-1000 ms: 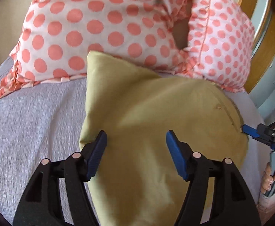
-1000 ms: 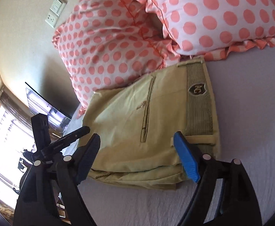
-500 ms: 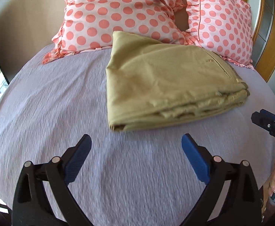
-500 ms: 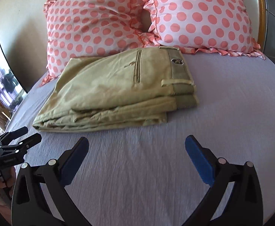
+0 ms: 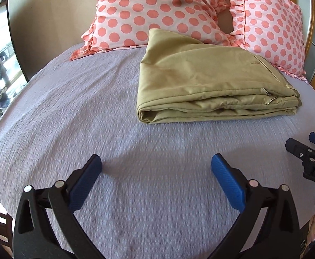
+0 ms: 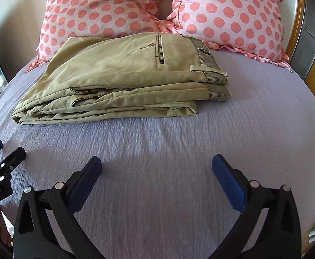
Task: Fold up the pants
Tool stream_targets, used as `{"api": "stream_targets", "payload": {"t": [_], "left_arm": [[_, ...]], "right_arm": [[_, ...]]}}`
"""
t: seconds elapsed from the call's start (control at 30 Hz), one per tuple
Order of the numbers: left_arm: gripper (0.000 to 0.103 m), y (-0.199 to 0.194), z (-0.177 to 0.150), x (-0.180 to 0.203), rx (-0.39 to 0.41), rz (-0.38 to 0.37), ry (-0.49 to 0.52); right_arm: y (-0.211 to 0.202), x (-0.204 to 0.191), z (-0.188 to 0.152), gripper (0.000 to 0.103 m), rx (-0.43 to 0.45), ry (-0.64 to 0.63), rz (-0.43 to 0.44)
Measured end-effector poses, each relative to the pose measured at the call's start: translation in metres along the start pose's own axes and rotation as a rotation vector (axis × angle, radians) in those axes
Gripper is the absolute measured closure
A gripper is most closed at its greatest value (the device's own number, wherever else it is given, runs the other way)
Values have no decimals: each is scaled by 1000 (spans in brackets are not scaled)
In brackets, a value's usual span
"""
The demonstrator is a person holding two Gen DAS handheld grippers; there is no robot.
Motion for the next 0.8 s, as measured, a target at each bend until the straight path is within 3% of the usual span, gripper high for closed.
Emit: {"api": "stream_targets", "payload": {"t": [0.8], "left_arm": [[2, 0, 0, 1, 6, -4, 3]], "right_arm": [[0, 0, 0, 1, 4, 2, -2]]}}
Point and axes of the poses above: each gripper's, at about its wrist camera, not at the fingertips, and y roughly the way its jaws point, x to its right, z to its top, the point moved 9 cm from there along y, roughly the way its jaws point, and after that the axes turned 8 degrees about x, right-handed, at the moved point
